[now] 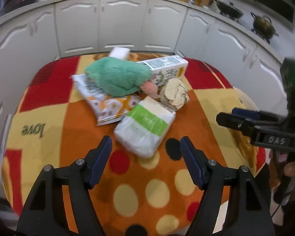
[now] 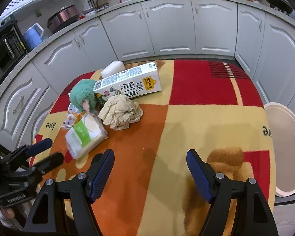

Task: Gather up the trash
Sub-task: 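Move both tools back from the bin over the table, then grasp the tissue pack with the left gripper while the right grasps the crumpled paper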

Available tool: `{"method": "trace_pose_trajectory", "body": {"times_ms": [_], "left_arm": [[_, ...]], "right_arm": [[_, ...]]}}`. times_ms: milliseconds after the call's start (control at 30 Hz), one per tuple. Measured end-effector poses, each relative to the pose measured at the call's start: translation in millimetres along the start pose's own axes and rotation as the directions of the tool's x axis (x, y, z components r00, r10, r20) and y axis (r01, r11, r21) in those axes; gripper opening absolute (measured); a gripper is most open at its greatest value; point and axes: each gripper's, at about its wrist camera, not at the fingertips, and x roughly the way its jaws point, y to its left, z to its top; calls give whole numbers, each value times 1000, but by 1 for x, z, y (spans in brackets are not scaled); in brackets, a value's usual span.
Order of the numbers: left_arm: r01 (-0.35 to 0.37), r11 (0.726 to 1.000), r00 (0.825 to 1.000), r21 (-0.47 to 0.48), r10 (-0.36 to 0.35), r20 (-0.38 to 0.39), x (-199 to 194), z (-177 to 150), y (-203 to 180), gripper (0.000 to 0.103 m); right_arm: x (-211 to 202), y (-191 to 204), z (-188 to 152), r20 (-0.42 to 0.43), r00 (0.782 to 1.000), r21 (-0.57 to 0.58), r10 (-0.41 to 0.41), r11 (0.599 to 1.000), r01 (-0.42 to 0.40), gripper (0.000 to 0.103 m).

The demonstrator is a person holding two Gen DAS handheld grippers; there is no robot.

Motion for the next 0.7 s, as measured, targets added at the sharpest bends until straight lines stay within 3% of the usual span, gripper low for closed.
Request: {"method": "trace_pose_trajectory", "body": {"times_ms": [333,400,433,567,700], "left_arm": [[-58,991,998,121,61,-16,40,14,-9,70],[-46,991,999,129,49,-16,39,14,-9,61],[-28,992,999,123,30,-14,38,12,-7,49],[14,994,999,105,-10,-44,29,8,-4,20],[-18,994,999,109,23,-47,17,4,-7,16]], "right_arm": [[14,-11,18,-23,1000,22,2,1000,-2,74],[17,-11,21,-26,1000,25,6,1000,-5,74],[18,-11,22,-26,1000,25,10,1000,-9,74],[28,-6,27,-30,999,17,27,1000,-26,74],[40,5,32,-41,998,5,53,999,-53,74]]}}
